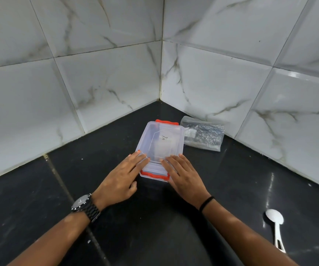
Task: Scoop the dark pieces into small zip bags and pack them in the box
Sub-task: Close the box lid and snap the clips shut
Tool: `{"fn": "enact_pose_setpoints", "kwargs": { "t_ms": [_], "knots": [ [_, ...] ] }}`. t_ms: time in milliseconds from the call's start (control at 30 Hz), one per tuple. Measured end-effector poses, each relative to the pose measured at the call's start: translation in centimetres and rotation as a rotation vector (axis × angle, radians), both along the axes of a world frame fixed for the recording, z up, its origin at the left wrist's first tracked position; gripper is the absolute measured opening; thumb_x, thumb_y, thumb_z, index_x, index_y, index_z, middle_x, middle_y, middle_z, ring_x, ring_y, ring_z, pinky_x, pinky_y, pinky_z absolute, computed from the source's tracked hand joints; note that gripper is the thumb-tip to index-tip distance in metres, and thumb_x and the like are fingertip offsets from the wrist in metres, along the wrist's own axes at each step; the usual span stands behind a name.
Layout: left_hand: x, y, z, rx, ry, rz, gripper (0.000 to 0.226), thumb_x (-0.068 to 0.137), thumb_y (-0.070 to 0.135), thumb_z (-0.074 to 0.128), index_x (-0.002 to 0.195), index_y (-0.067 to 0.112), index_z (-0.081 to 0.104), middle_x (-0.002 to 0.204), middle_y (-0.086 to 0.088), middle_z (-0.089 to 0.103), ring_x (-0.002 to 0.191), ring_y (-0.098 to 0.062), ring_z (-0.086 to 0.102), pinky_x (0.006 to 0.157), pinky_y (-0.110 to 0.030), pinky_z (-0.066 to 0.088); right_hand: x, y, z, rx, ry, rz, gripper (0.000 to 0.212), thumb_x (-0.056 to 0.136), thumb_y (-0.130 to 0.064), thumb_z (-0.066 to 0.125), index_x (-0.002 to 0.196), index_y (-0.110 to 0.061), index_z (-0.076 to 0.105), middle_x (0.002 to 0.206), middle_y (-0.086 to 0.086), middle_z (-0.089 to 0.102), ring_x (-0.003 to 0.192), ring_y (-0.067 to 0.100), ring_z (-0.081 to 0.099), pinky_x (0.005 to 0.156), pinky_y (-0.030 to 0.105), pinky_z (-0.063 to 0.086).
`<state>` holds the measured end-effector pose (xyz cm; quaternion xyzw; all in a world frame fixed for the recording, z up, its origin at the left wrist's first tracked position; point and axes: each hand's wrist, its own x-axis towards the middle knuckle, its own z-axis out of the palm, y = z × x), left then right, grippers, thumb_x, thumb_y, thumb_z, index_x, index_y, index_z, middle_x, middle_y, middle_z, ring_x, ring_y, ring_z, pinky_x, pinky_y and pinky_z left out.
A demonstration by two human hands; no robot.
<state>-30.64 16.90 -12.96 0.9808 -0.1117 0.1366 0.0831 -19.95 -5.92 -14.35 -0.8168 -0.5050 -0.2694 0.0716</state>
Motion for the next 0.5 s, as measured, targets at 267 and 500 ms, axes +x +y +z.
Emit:
{"fn": "enact_pose_setpoints", "kwargs": {
  "t_ms": [267,500],
  "knots": [
    [0.6,0.4,0.9,-0.386,0.016,0.013,0.060,0.086,0.046,0.056,0.141,0.031,0.038,0.148,0.016,0.033,0.140,0.009,0.016,0.114,-0.014,0.014,-0.2,0.0,1.3,0.190,0.331,0.053,0.051,0.089,-0.045,0.053,0.125,-0.010,0.060,0.126,0.005,0.063,0.122,0.017,0.056,0.112,0.038,0.031],
    [0.6,0.5,1.7,-0.487,0.023,0.016,0.050,0.083,0.043,0.055,0.131,0.028,0.053,0.137,0.012,0.047,0.133,0.004,0.034,0.112,-0.018,0.028,-0.7,-0.4,3.1,0.324,0.719,0.054,0.052,0.079,-0.036,0.072,0.126,-0.019,0.059,0.132,-0.005,0.057,0.127,-0.002,0.042,0.117,0.018,0.013]
  ]
}}
